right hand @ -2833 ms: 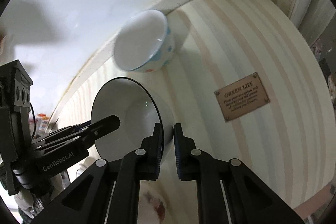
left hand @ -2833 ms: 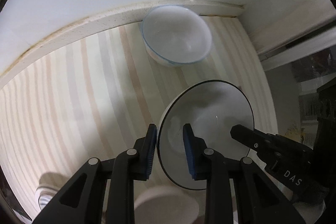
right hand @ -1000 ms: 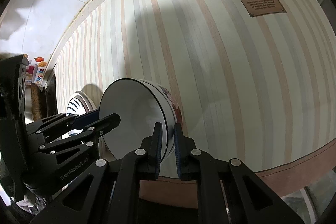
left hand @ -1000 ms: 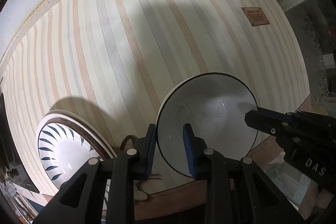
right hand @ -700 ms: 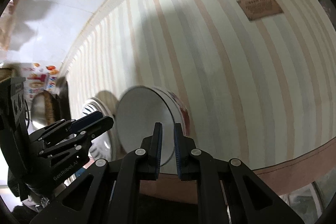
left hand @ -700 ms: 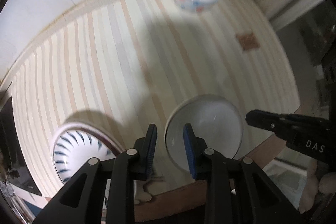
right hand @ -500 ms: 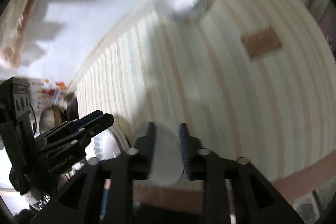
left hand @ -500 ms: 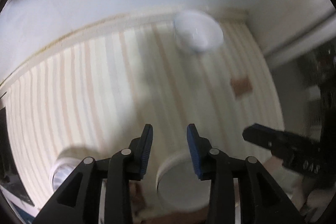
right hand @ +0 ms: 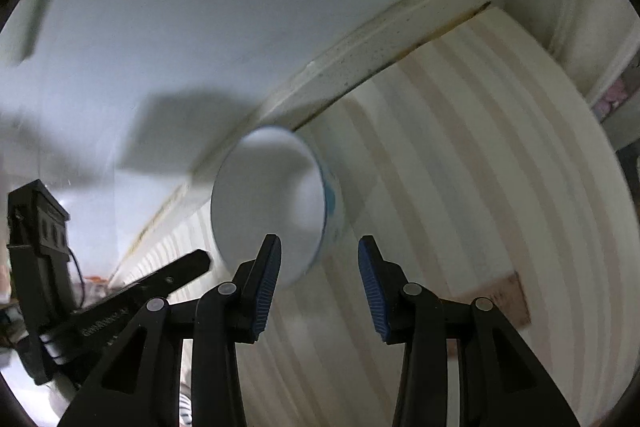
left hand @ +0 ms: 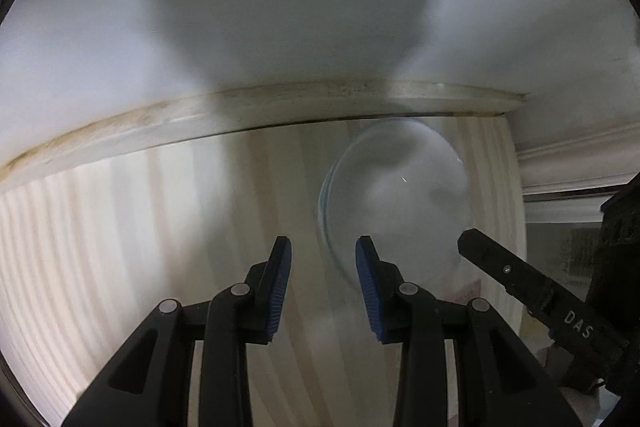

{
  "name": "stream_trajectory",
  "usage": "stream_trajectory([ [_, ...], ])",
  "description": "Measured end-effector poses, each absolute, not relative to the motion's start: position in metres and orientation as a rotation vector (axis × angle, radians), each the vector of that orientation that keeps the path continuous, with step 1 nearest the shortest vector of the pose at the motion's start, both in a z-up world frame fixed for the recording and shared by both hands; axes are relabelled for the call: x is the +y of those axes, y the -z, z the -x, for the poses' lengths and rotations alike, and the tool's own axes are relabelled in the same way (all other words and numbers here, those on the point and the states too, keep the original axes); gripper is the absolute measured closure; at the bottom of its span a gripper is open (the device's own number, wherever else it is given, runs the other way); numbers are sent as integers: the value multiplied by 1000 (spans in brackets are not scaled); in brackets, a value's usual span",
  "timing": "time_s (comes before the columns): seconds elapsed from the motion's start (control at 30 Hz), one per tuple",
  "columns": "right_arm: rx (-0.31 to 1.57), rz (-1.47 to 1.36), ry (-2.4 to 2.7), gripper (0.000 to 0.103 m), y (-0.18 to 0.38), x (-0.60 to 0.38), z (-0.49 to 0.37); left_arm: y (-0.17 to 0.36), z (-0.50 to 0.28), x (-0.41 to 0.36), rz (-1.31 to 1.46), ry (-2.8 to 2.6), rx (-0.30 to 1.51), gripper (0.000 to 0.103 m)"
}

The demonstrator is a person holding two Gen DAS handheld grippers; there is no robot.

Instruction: Organize plates and bowls

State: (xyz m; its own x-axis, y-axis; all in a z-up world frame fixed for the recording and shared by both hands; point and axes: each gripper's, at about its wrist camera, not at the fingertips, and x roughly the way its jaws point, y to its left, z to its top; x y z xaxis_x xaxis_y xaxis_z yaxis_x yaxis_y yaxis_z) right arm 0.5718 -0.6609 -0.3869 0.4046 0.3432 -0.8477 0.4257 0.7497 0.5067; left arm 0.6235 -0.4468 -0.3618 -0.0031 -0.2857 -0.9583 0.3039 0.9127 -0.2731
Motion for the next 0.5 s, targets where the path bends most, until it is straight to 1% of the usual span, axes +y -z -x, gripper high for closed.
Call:
stream_trajectory([
  [0.17, 1220, -758, 79, 61, 406, -661, -592, 376, -636, -462, -55, 474, 1512, 72],
  [0.2, 1224, -755, 82, 65, 409, -660, -594, 377, -636, -465, -70, 479, 1500, 72],
  [0.23, 1229, -749, 81, 70, 411, -659, -596, 377, -637, -469, -80, 482, 1494, 77],
  [0.27, 1235, -737, 83, 83, 413, -657, -598, 377, -637, -472, -89, 486, 1493, 81],
  [0.3, 1242, -725, 90, 87, 414, -656, -599, 377, -636, -474, -109, 484, 1487, 81],
  [0.5, 1246, -656, 116, 89, 407, -645, -594, 376, -627, -476, -140, 490, 1458, 81],
])
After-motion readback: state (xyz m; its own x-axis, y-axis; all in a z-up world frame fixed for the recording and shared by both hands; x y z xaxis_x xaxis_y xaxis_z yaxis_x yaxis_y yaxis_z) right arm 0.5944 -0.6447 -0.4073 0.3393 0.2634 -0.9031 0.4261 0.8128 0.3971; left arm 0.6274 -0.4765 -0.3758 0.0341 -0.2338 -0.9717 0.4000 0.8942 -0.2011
